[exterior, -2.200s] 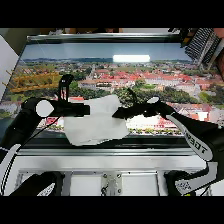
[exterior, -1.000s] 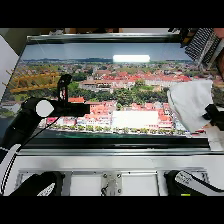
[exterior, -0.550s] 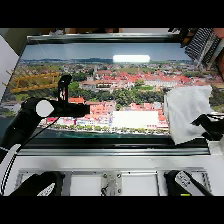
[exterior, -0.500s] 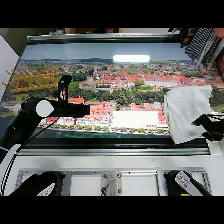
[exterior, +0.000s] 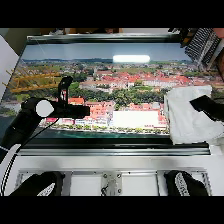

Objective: Fold the clothes and pants, and hang the long-sleeved shirts on hangers.

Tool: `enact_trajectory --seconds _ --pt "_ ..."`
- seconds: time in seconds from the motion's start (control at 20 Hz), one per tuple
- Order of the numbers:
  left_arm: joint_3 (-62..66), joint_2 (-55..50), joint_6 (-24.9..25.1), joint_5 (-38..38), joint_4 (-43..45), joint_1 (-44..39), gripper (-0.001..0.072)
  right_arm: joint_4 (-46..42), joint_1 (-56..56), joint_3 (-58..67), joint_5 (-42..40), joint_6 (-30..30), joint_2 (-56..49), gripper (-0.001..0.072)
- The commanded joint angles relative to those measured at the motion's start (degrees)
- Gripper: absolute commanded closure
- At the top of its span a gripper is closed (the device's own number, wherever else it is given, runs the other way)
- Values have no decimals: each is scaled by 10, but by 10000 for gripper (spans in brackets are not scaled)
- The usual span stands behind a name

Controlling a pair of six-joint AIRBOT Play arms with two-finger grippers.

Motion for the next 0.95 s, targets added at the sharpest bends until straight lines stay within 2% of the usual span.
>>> enact_trajectory --seconds 0.0,0.05,0.1,0.15,0.9 --pt "0 0 0 -2 1 0 685 36 136 4 -3 -47 1 123" --pt "0 0 0 -1 1 0 685 36 164 4 -3 -63 -6 307" --pt "0 0 0 -2 1 0 685 36 190 4 -3 -73 -14 548" --pt "0 0 0 -1 1 0 685 36 207 4 -3 -78 -20 681" --pt "0 0 0 -2 2 0 685 36 229 4 -2 -77 -39 686"
